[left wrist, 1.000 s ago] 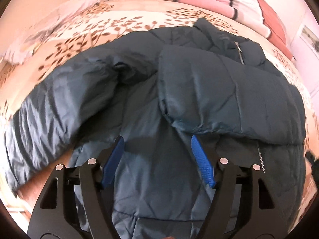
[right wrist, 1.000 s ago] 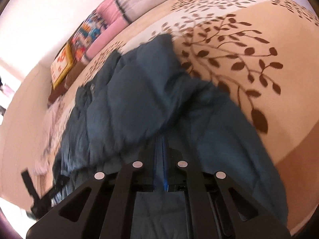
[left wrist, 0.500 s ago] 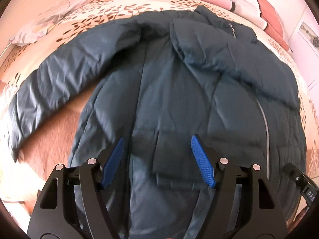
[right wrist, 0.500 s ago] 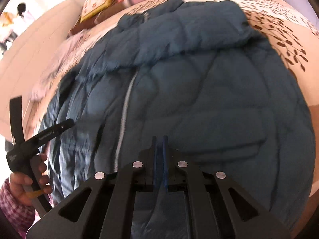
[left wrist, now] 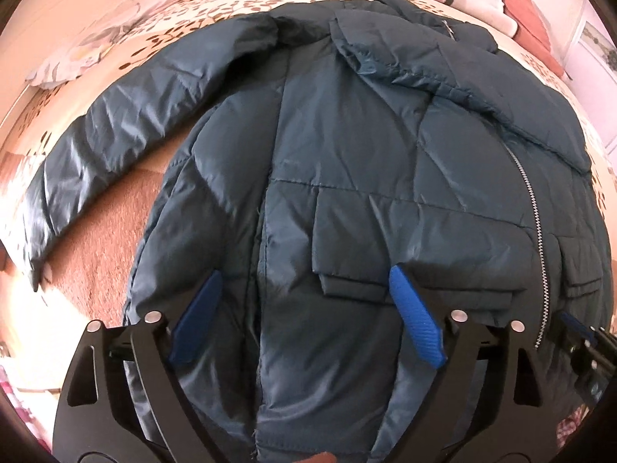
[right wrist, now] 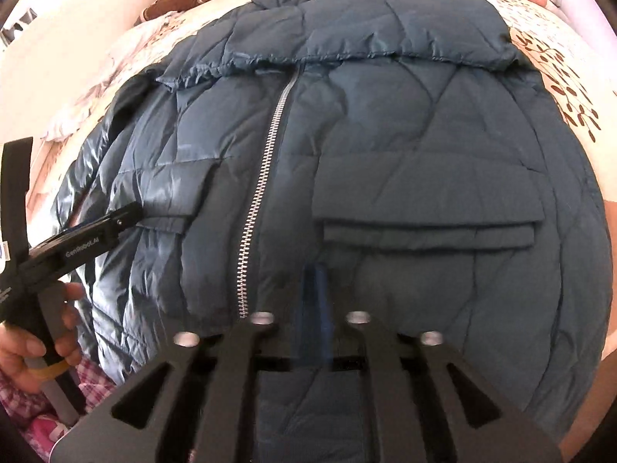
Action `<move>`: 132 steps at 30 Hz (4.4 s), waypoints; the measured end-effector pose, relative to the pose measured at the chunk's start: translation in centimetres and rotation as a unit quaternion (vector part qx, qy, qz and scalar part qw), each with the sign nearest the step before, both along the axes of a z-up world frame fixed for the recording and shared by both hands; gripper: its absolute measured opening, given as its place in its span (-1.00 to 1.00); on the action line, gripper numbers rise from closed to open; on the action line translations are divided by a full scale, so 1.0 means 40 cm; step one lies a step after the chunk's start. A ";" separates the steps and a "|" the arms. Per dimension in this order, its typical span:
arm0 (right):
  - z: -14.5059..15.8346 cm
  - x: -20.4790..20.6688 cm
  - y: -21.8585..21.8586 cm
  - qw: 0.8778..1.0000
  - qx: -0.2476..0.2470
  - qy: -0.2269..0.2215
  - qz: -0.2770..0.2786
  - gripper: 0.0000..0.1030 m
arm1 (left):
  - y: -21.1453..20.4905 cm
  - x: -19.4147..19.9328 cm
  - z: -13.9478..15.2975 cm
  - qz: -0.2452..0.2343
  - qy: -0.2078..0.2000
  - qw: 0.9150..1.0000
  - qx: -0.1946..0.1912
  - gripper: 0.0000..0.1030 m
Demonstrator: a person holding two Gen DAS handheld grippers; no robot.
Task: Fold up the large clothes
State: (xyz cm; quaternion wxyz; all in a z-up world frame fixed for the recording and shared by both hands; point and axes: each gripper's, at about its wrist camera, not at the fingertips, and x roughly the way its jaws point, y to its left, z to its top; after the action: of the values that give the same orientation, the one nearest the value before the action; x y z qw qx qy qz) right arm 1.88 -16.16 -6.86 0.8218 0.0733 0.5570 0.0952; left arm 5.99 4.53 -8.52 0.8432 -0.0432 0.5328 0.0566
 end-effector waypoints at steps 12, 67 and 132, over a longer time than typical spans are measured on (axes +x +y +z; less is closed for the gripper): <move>-0.009 -0.002 -0.003 1.000 0.006 0.013 -0.007 0.62 | -0.011 -0.018 -0.011 -0.016 -0.009 1.000 0.007 0.80; 0.096 0.040 0.139 0.993 -0.041 -0.066 0.094 0.39 | 0.637 -0.017 -0.062 0.417 -0.065 0.866 -0.269 -0.87; 0.048 0.328 0.376 0.931 -0.231 -0.209 0.189 -0.27 | 0.154 0.022 0.192 -0.095 -0.132 0.978 -0.134 0.16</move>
State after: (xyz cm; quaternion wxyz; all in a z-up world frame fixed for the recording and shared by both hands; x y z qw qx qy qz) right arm 15.00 -1.13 -4.95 0.8808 -0.2468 0.3824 0.1302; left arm 6.88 10.67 -0.83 0.8943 -0.1124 0.4210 -0.1017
